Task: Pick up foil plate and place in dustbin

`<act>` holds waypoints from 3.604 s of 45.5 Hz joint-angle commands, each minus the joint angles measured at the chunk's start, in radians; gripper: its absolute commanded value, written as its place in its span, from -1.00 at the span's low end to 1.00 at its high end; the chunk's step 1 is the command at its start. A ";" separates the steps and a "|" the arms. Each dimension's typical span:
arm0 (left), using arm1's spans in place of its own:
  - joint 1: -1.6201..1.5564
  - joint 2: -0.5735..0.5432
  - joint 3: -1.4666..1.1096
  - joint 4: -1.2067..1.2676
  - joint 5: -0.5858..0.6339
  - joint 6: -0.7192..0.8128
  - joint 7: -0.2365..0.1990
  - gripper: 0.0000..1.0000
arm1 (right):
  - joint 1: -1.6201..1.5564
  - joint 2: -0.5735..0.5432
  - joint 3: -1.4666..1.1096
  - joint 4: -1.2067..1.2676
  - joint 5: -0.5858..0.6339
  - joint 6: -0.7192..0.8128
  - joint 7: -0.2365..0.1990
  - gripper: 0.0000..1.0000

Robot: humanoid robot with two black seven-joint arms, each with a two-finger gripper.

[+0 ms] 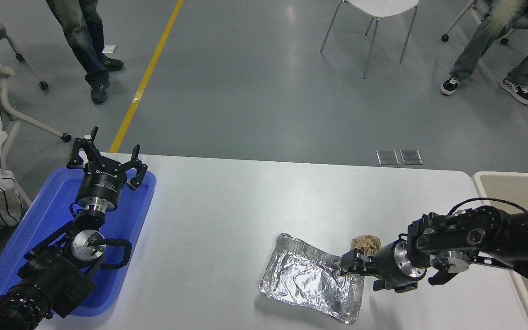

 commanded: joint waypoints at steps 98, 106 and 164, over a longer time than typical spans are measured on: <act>0.000 0.000 0.000 0.000 0.000 0.000 0.000 1.00 | 0.703 -0.248 -0.282 0.182 0.073 0.617 -0.001 -1.00; 0.000 0.000 0.000 0.000 0.000 0.000 0.000 1.00 | 0.855 -0.246 -0.409 0.182 0.094 0.617 -0.001 -1.00; 0.000 0.000 0.000 0.000 0.000 0.000 0.000 1.00 | 1.257 -0.126 -0.724 0.179 0.094 0.617 0.002 -1.00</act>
